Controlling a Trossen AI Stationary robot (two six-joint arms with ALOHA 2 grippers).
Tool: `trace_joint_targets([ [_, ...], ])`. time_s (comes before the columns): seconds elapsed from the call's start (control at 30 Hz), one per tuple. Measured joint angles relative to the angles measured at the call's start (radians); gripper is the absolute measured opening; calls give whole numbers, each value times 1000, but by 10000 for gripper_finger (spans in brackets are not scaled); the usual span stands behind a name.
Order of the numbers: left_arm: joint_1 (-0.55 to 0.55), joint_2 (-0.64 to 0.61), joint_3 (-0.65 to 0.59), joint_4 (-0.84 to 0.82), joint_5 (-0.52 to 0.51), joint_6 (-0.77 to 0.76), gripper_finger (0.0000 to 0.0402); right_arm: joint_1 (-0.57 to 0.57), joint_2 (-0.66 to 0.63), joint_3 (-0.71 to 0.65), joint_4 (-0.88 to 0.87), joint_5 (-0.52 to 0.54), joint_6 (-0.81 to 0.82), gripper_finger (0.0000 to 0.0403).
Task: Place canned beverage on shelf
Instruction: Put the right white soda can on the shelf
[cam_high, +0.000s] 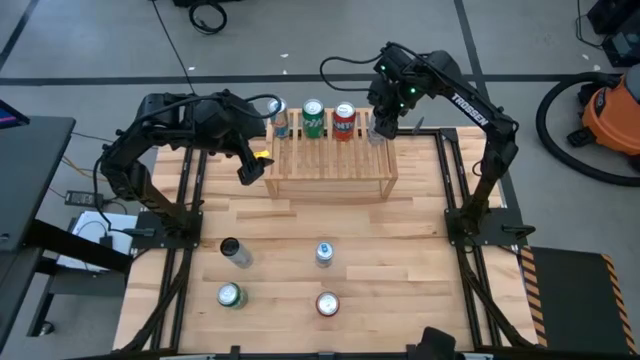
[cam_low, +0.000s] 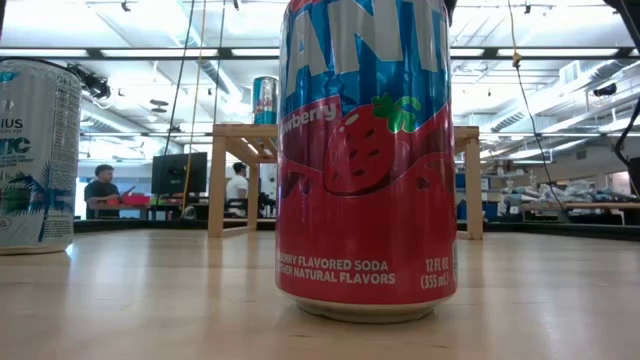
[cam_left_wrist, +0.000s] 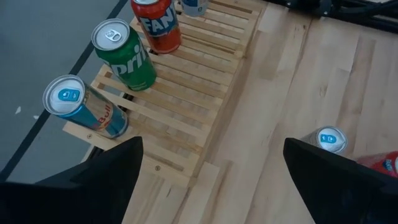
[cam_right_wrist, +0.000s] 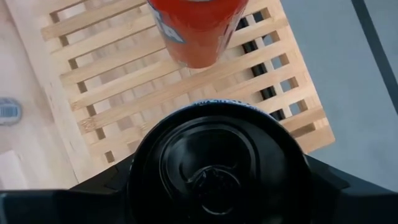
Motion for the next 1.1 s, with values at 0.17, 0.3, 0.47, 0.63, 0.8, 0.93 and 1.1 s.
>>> trace_joint_targets([
  [0.17, 0, 0, 0, 0, 0, 10, 389, -20, 11, 1, 16, -24, -19, 297],
  [0.3, 0, 0, 0, 0, -1, 10, 389, -28, 14, 1, 42, -23, -19, 307],
  [0.47, 0, 0, 0, 0, -1, 10, 389, -32, 14, 1, 45, -10, -23, 307],
  [0.63, 0, 0, 0, 0, -1, 13, 389, -32, 14, 0, 39, 4, -25, 306],
  [0.8, 0, 0, 0, 0, -1, 29, 389, -32, 14, 0, 39, 34, -59, 314],
  [0.93, 0, 0, 0, 0, -1, 40, 389, -32, 14, 0, 40, 38, -68, 324],
  [1.1, 0, 0, 0, 0, 0, 55, 389, -32, 14, 0, 45, 37, -69, 343],
])
